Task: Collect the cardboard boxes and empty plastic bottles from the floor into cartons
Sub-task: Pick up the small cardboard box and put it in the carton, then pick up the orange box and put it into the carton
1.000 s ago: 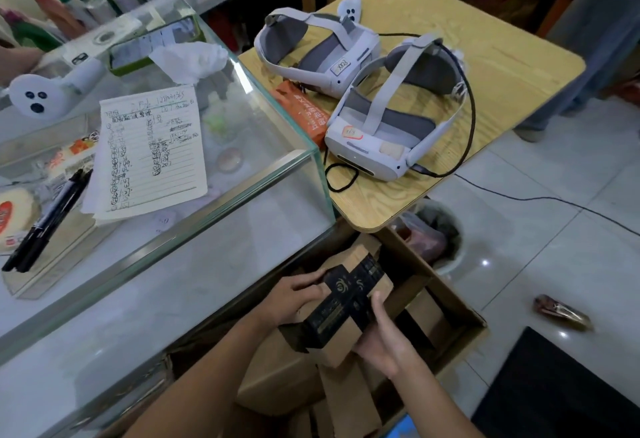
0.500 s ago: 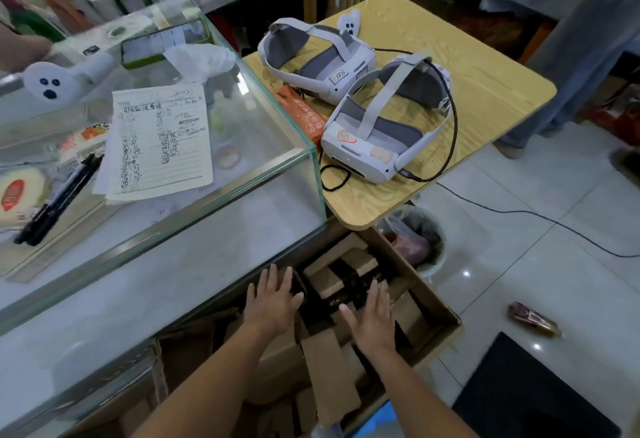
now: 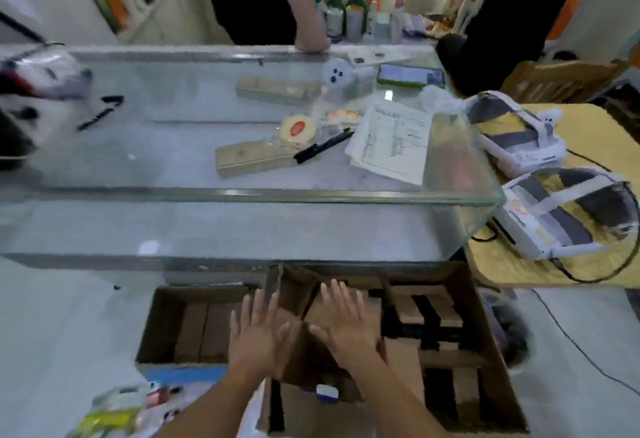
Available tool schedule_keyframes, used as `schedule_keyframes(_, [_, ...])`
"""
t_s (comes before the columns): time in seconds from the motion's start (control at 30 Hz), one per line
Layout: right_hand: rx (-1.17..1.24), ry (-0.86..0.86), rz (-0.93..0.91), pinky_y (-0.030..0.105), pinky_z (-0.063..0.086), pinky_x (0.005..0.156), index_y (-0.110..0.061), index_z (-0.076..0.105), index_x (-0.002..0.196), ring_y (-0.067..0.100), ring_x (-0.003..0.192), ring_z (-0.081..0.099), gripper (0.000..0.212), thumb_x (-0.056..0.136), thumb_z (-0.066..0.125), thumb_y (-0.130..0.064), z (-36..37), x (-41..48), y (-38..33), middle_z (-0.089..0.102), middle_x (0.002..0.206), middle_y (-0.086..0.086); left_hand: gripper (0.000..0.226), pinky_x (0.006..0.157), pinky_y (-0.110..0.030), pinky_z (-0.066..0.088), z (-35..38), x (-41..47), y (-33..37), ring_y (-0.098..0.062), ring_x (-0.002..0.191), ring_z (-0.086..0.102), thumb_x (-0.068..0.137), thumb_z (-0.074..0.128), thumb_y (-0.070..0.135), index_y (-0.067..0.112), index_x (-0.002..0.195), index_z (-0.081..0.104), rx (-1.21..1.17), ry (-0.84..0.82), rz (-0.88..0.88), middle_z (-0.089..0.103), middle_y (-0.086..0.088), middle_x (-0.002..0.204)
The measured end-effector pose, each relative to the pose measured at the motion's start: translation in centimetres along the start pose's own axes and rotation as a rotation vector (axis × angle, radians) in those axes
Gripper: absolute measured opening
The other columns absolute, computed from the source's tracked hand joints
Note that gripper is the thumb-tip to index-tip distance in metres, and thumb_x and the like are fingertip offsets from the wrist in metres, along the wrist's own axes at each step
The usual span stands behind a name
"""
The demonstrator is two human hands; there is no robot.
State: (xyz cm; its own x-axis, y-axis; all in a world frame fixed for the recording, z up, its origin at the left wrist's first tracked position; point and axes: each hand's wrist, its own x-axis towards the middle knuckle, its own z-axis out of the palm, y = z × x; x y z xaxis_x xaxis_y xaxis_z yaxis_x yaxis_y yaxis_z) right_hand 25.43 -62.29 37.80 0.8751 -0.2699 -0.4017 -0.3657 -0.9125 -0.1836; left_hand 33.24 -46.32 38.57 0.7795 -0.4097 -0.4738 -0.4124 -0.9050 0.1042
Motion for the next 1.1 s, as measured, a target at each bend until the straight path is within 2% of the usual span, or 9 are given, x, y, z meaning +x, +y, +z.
schedule_keyframes(0.07, [-0.054, -0.004, -0.1, 0.04, -0.025, 0.109, -0.019, -0.012, 0.151, 0.018, 0.144, -0.021, 0.075, 0.093, 0.015, -0.058, 0.0, 0.7, -5.4, -0.017, 0.158, 0.003, 0.094, 0.116, -0.046, -0.01, -0.6, -2.5, -5.2, -0.024, 0.147, -0.017, 0.072, -0.022, 0.075, 0.028, 0.152, -0.008, -0.063, 0.049, -0.098, -0.018, -0.005, 0.159])
schedule_keyframes(0.13, [-0.067, 0.064, -0.222, 0.042, -0.013, 0.114, -0.014, 0.007, 0.151, 0.022, 0.147, 0.012, 0.075, 0.093, 0.016, -0.058, 0.2, 0.4, -11.3, 0.012, 0.159, 0.007, 0.116, 0.117, -0.047, -0.001, -0.8, -5.5, -10.7, -0.029, 0.148, -0.002, 0.058, -0.037, 0.077, 0.024, 0.152, 0.006, -0.142, 0.135, -0.218, 0.0, -0.008, 0.161])
schedule_keyframes(0.23, [-0.067, 0.039, -0.421, 0.043, 0.003, 0.111, -0.013, 0.037, 0.137, 0.025, 0.129, 0.044, 0.072, 0.094, 0.003, -0.061, 2.4, -0.5, -20.2, 0.056, 0.136, 0.01, 0.094, 0.112, -0.051, 0.025, 0.5, -11.0, -19.2, -0.036, 0.139, 0.034, 0.084, -0.019, 0.069, 0.019, 0.147, 0.029, -0.168, 0.25, -0.406, 0.04, -0.013, 0.149])
schedule_keyframes(0.4, [-0.147, 0.014, -0.709, 0.043, 0.004, 0.113, -0.014, 0.036, 0.136, 0.026, 0.12, 0.058, 0.068, 0.088, 0.022, -0.061, 6.8, -5.3, -35.5, 0.061, 0.129, 0.01, 0.06, 0.113, -0.044, 0.009, 7.0, -22.5, -31.4, -0.036, 0.119, 0.051, 0.097, 0.015, 0.053, 0.021, 0.142, 0.036, -0.215, 0.337, -0.68, 0.058, -0.01, 0.131])
schedule_keyframes(0.6, [-0.255, -0.067, -1.01, 0.046, 0.012, 0.11, -0.016, 0.015, 0.152, 0.028, 0.131, 0.043, 0.074, 0.095, 0.005, -0.062, 14.7, -12.8, -47.3, 0.046, 0.143, 0.01, 0.06, 0.105, -0.045, 0.018, 16.7, -35.5, -37.7, -0.031, 0.12, 0.05, 0.099, 0.004, 0.054, 0.021, 0.13, 0.044, -0.387, 0.337, -1.0, 0.064, -0.012, 0.125])
schedule_keyframes(0.73, [-0.312, -0.072, -1.224, 0.043, 0.009, 0.112, -0.016, -0.006, 0.152, 0.02, 0.148, -0.004, 0.073, 0.096, 0.006, -0.061, 19.0, -16.5, -51.0, 0.032, 0.152, 0.007, 0.064, 0.116, -0.038, -0.009, 22.2, -41.8, -37.7, -0.025, 0.148, -0.007, 0.099, 0.007, 0.055, 0.021, 0.152, 0.018, -0.466, 0.354, -1.149, 0.023, -0.009, 0.158])
schedule_keyframes(0.8, [-0.388, -0.122, -1.281, 0.043, 0.005, 0.112, -0.017, -0.004, 0.152, 0.019, 0.148, -0.008, 0.073, 0.096, 0.006, -0.061, 21.3, -17.8, -52.2, 0.046, 0.144, 0.008, 0.063, 0.115, -0.041, -0.001, 24.5, -43.6, -37.0, -0.022, 0.148, -0.014, 0.099, 0.008, 0.055, 0.024, 0.154, 0.003, -0.575, 0.35, -1.246, 0.035, -0.008, 0.151])
schedule_keyframes(1.0, [-0.509, -0.283, -1.499, 0.042, 0.005, 0.112, -0.018, -0.004, 0.152, 0.026, 0.133, 0.038, 0.073, 0.095, 0.006, -0.062, 28.9, -19.5, -55.5, 0.059, 0.132, 0.01, 0.062, 0.117, -0.036, -0.011, 33.0, -46.0, -35.0, -0.034, 0.136, 0.036, 0.099, 0.008, 0.054, 0.023, 0.151, 0.022, -0.867, 0.304, -1.527, 0.049, -0.003, 0.144])
schedule_keyframes(1.1, [-0.526, -0.313, -1.649, 0.041, -0.002, 0.116, -0.017, -0.004, 0.152, 0.022, 0.138, 0.026, 0.073, 0.095, 0.005, -0.062, 35.6, -20.0, -56.8, 0.056, 0.135, 0.011, 0.065, 0.114, -0.04, 0.005, 39.1, -45.9, -34.7, -0.034, 0.12, 0.051, 0.1, 0.007, 0.052, 0.018, 0.133, 0.051, -0.907, 0.303, -1.63, 0.065, -0.012, 0.123])
